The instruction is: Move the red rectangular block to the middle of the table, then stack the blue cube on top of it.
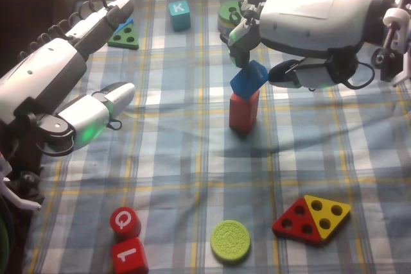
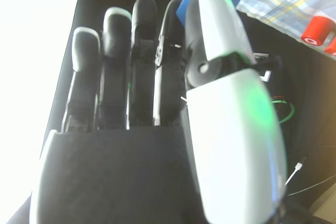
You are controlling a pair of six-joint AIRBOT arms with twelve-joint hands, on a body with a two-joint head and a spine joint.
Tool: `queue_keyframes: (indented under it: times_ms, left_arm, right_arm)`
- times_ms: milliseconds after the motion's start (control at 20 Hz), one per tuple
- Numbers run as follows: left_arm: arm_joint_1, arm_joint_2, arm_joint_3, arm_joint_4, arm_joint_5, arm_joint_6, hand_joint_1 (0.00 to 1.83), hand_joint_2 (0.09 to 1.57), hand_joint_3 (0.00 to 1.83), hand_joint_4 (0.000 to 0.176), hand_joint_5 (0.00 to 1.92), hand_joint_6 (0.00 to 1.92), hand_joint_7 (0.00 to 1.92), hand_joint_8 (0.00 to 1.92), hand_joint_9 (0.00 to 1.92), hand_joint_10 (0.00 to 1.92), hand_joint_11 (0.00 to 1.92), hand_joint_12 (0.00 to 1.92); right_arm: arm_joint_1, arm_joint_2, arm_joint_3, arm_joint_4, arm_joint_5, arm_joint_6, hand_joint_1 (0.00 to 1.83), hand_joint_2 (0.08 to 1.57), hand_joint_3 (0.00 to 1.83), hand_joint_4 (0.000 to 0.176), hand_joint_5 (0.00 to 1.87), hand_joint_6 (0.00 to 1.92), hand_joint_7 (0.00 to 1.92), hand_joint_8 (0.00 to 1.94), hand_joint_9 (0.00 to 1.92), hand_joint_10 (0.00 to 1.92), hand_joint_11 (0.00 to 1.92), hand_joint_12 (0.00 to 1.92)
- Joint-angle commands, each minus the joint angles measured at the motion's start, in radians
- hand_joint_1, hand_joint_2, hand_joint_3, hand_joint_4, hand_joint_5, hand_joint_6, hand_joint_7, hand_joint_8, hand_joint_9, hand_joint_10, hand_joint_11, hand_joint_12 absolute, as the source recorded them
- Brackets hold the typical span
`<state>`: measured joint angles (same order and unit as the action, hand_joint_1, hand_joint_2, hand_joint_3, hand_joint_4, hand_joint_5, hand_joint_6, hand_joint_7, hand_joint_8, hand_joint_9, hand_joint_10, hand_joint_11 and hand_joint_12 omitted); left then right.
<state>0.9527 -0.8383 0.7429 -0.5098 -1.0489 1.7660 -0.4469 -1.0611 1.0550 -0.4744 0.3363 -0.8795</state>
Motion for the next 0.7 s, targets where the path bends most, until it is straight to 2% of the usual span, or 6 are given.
queue_keyframes:
  times_ms: [0, 100, 200, 450, 600, 650]
  left_arm:
    - [-0.005, -0.005, 0.003, 0.033, -0.121, -0.007, 0.88, 1.48, 0.0, 0.0, 0.02, 0.01, 0.0, 0.0, 0.0, 0.0, 0.0, 0.0]
    - [-0.005, -0.005, 0.003, 0.033, -0.121, -0.007, 0.9, 1.47, 0.0, 0.0, 0.03, 0.01, 0.0, 0.0, 0.0, 0.0, 0.0, 0.0]
    - [-0.005, -0.005, 0.003, 0.033, -0.121, -0.007, 0.88, 1.48, 0.0, 0.0, 0.03, 0.0, 0.0, 0.0, 0.0, 0.0, 0.0, 0.0]
    - [-0.005, -0.007, 0.004, 0.032, -0.121, -0.007, 0.88, 1.48, 0.0, 0.0, 0.02, 0.0, 0.0, 0.0, 0.0, 0.0, 0.0, 0.0]
    - [-0.005, -0.007, 0.004, 0.032, -0.121, -0.007, 0.89, 1.47, 0.0, 0.011, 0.01, 0.0, 0.0, 0.0, 0.0, 0.0, 0.0, 0.0]
    - [-0.005, -0.007, 0.004, 0.032, -0.121, -0.007, 0.91, 1.47, 0.0, 0.005, 0.02, 0.0, 0.0, 0.0, 0.0, 0.0, 0.0, 0.0]
  right_arm:
    - [0.017, -0.001, -0.006, 0.006, 0.11, -0.007, 1.24, 1.15, 0.0, 0.0, 1.01, 0.74, 0.86, 1.45, 0.65, 1.73, 0.17, 1.92]
    - [0.017, -0.001, -0.007, 0.001, 0.11, -0.007, 1.24, 1.16, 0.0, 0.0, 0.98, 0.76, 0.85, 1.47, 0.64, 1.75, 0.14, 1.92]
    - [0.017, -0.001, -0.006, -0.001, 0.107, -0.007, 1.24, 1.14, 0.0, 0.0, 1.01, 0.74, 0.9, 1.39, 0.64, 1.68, 0.14, 1.92]
    - [0.017, -0.009, 0.001, -0.001, 0.097, -0.007, 1.25, 1.14, 0.0, 0.0, 1.01, 0.72, 0.9, 1.39, 0.64, 1.68, 0.12, 1.92]
    - [0.017, -0.013, 0.003, -0.001, 0.095, -0.007, 1.26, 1.12, 0.0, 0.0, 1.05, 0.68, 0.95, 1.29, 0.68, 1.5, 0.1, 1.92]
    - [0.017, -0.014, 0.004, -0.001, 0.095, -0.007, 1.26, 1.12, 0.0, 0.0, 1.05, 0.69, 0.95, 1.3, 0.68, 1.5, 0.1, 1.92]
